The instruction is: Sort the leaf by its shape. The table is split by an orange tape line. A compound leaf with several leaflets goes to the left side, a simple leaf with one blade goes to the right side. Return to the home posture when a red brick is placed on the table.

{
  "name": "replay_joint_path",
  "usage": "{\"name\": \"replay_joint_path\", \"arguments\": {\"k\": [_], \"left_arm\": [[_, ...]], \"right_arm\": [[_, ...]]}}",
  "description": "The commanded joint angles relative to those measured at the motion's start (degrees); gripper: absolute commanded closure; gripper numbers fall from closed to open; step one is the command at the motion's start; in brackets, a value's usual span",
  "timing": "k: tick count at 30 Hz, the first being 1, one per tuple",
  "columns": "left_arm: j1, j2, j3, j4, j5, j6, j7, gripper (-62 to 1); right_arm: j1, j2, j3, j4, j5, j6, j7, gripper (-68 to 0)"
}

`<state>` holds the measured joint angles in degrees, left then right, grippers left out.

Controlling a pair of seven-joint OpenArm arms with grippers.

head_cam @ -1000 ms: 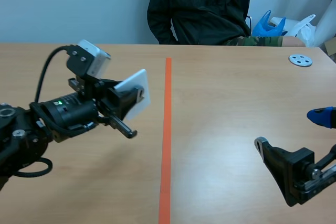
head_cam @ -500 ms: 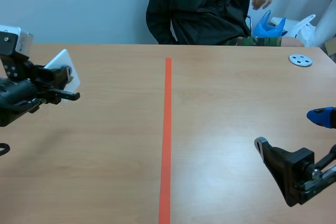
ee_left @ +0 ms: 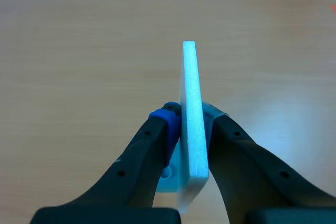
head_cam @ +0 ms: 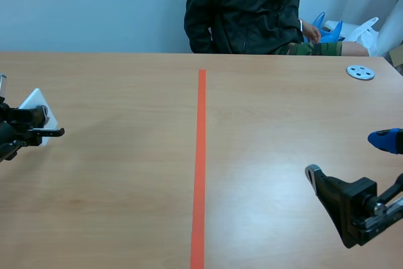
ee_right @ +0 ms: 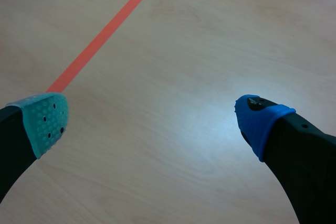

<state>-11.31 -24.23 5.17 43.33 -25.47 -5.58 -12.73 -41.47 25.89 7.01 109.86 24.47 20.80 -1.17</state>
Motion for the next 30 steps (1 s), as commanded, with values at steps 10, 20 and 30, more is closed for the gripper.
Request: {"name": "replay_joint_path", "arguments": {"k": [10, 20, 30], "left_arm": [[-5.75, -0.44, -0.46, -10.60, -2.25, -0.09, -6.03, -3.2], [-5.84, -0.44, 0.22, -13.51, -2.25, -0.11, -7.15, -9.1], [-5.84, -0.46, 0.70, -13.51, -2.23, -0.11, -7.15, -17.7]], "right_arm": [[0.68, 0.46, 0.07, 0.63, 0.20, 0.02, 1.07, -67.9], [0.68, 0.46, 0.07, 0.63, 0.20, 0.04, 1.07, -67.9], [0.68, 0.46, 0.07, 0.63, 0.20, 0.04, 1.07, -67.9]]}}
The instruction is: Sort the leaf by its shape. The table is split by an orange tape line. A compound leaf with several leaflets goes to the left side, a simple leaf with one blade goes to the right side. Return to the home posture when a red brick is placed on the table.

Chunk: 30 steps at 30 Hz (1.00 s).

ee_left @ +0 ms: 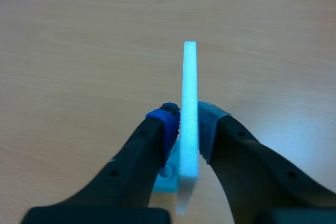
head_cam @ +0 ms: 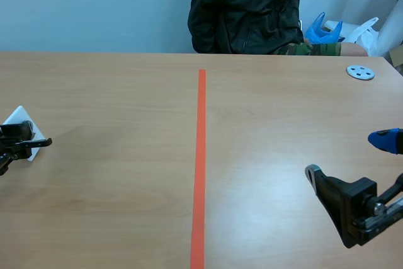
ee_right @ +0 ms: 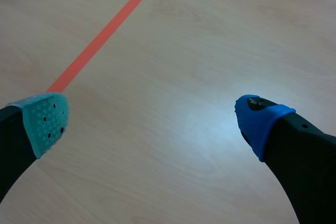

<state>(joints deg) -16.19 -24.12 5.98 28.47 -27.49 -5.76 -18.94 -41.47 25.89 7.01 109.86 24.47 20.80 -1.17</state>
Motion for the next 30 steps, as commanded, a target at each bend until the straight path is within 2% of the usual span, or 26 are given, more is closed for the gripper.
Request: {"name": "replay_joint_path", "arguments": {"k": [1, 5, 8, 10, 12, 14, 19, 25, 30], "left_arm": [[-0.96, -0.57, -0.11, 1.36, -0.22, 0.07, -0.94, -20.1], [-0.96, -0.87, -0.11, 1.38, -0.22, 0.07, -1.01, -26.6], [-0.96, -1.55, -0.11, 2.05, -0.22, 0.04, -0.96, -34.1], [-0.85, -2.32, -0.11, 3.15, -0.22, 0.00, -0.96, -42.1], [-0.59, -3.17, -0.11, 5.09, -0.22, -0.13, -0.98, -52.8], [0.22, -4.24, -0.11, 7.98, -0.24, -1.38, -0.94, -62.3], [4.46, -7.32, -0.17, 17.53, -0.22, -5.44, 1.14, -62.3], [13.05, -10.62, -0.33, 32.28, -0.20, -13.51, 4.50, -62.3], [21.49, -11.26, -0.33, 45.11, -0.13, -17.99, 8.11, -62.3]], "right_arm": [[0.68, 0.46, 0.07, 0.63, 0.20, 0.04, 1.07, -67.9], [0.68, 0.46, 0.07, 0.63, 0.20, 0.04, 1.07, -67.9], [0.68, 0.46, 0.07, 0.63, 0.20, 0.04, 1.07, -67.9], [0.68, 0.46, 0.07, 0.63, 0.20, 0.04, 1.07, -67.9], [0.68, 0.46, 0.07, 0.63, 0.20, 0.04, 1.05, -67.9], [0.68, 0.46, 0.07, 0.63, 0.20, 0.04, 1.05, -67.9], [0.68, 0.46, 0.07, 0.63, 0.20, 0.04, 1.07, -67.9], [0.68, 0.46, 0.07, 0.63, 0.20, 0.04, 1.07, -67.9], [0.68, 0.46, 0.07, 0.63, 0.20, 0.04, 1.07, -67.9]]}}
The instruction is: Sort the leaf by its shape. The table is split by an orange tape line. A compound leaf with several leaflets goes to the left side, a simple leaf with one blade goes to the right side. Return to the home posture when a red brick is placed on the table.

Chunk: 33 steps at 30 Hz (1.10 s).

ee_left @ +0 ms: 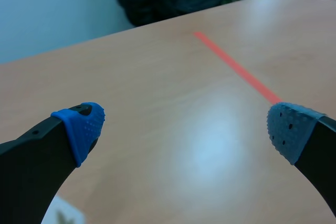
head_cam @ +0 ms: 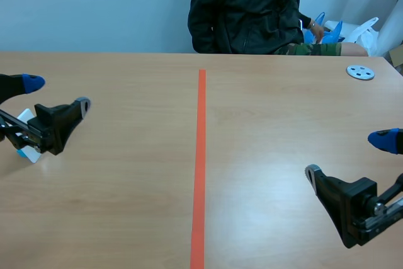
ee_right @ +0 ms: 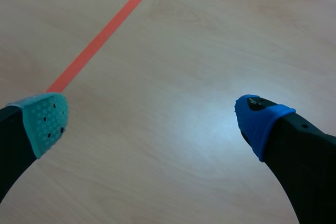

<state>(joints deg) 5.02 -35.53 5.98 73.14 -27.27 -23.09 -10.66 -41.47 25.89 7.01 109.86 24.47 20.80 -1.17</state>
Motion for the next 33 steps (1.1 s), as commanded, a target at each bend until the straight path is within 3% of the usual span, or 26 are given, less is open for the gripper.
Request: {"name": "replay_joint_path", "arguments": {"k": [1, 8, 14, 19, 33], "left_arm": [[1.90, 0.26, -0.33, 2.91, -0.11, -1.53, 0.68, -62.3], [12.55, 0.46, -0.33, 18.08, 0.92, -2.38, 5.25, -62.3], [19.96, 1.68, -0.33, 26.16, 1.33, -2.38, 8.98, -62.3], [22.77, 4.76, -0.31, 27.76, 3.50, -2.38, 10.60, -62.3], [22.91, 7.10, -0.22, 27.74, 3.54, -1.90, 10.73, -62.3]], "right_arm": [[0.68, 0.46, 0.07, 0.63, 0.20, 0.04, 1.07, -67.9], [0.68, 0.46, 0.07, 0.63, 0.20, 0.04, 1.07, -67.9], [0.68, 0.46, 0.07, 0.63, 0.20, 0.02, 1.07, -67.9], [0.70, 0.48, 0.07, 0.63, 0.22, 0.02, 1.07, -67.9], [1.20, 0.46, 0.07, 0.63, 0.63, 0.07, 1.03, -67.9]]}}
